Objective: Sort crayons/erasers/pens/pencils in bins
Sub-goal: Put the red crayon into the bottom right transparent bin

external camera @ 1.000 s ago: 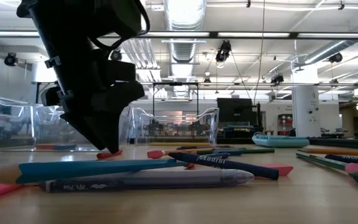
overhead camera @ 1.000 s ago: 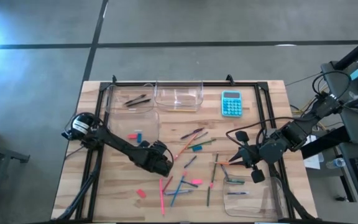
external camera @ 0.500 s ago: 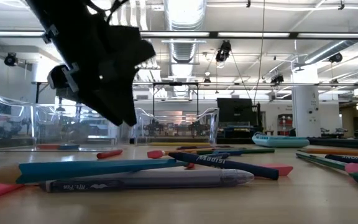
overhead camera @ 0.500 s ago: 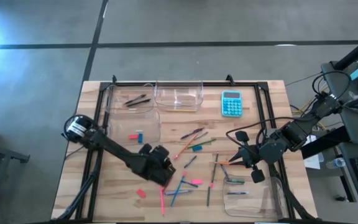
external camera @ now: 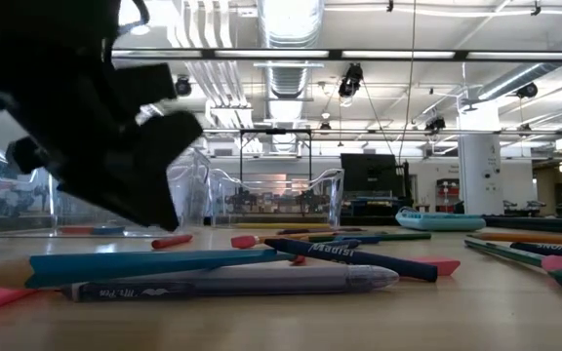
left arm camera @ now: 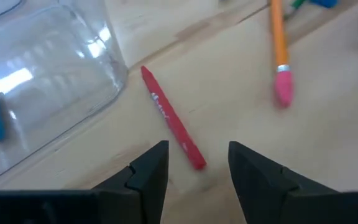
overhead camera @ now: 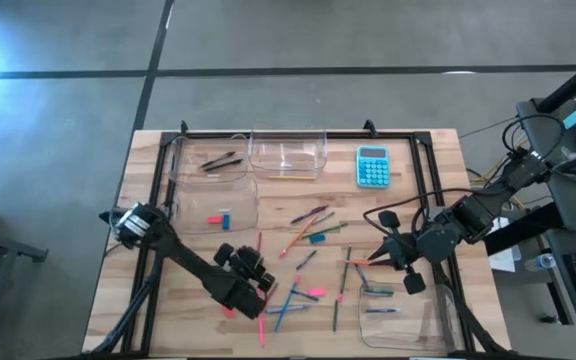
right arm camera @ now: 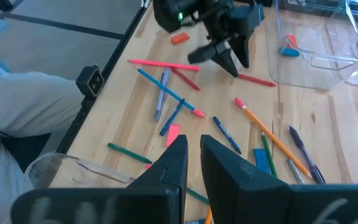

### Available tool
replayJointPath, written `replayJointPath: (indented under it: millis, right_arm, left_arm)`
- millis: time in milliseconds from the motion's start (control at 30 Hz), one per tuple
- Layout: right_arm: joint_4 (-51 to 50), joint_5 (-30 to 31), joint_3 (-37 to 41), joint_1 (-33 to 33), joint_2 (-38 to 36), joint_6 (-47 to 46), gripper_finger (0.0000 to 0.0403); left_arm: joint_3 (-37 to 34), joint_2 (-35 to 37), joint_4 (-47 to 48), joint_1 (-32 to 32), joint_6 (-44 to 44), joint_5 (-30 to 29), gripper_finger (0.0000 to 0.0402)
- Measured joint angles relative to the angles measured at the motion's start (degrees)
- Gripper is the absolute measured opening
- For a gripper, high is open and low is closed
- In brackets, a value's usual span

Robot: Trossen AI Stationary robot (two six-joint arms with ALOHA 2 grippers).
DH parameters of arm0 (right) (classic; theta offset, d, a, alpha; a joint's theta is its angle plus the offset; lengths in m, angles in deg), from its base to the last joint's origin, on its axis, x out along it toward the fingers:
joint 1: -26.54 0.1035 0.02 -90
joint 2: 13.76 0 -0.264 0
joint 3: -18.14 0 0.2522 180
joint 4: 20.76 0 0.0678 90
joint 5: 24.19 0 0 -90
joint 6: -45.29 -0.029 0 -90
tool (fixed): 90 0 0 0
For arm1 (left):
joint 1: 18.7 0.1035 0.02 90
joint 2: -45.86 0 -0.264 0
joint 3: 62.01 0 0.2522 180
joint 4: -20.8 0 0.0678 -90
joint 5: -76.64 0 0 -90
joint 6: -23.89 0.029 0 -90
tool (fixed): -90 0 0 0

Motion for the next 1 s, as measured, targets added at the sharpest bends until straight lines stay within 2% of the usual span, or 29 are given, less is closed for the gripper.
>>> replayJointPath:
  millis: [300, 533, 733, 867, 1000]
  right_arm:
    - [0.3, 0.0, 0.0, 0.0, 0.0, 0.1, 0.0038]
    - [0.4, 0.0, 0.0, 0.0, 0.0, 0.2, 0.0038]
    - [0.4, 0.0, 0.0, 0.0, 0.0, 0.2, 0.0038]
    - [0.7, 0.0, 0.0, 0.0, 0.0, 0.2, 0.0038]
    - [0.7, 0.0, 0.0, 0.0, 0.0, 0.2, 0.0038]
  left_arm:
    - [-0.3, -1.3, -0.2, 1.8, -3.0, -0.1, 0.0152]
    - [-2.0, -1.0, -2.4, 3.7, -4.5, 3.5, 0.0152]
    - [-4.4, -0.9, -6.3, 3.8, -2.4, 5.9, 0.0151]
    - [-5.3, -0.9, -7.2, 4.1, -0.8, 10.2, 0.0132]
    - [-5.3, -1.0, -8.5, 4.0, 2.7, 10.5, 0.009]
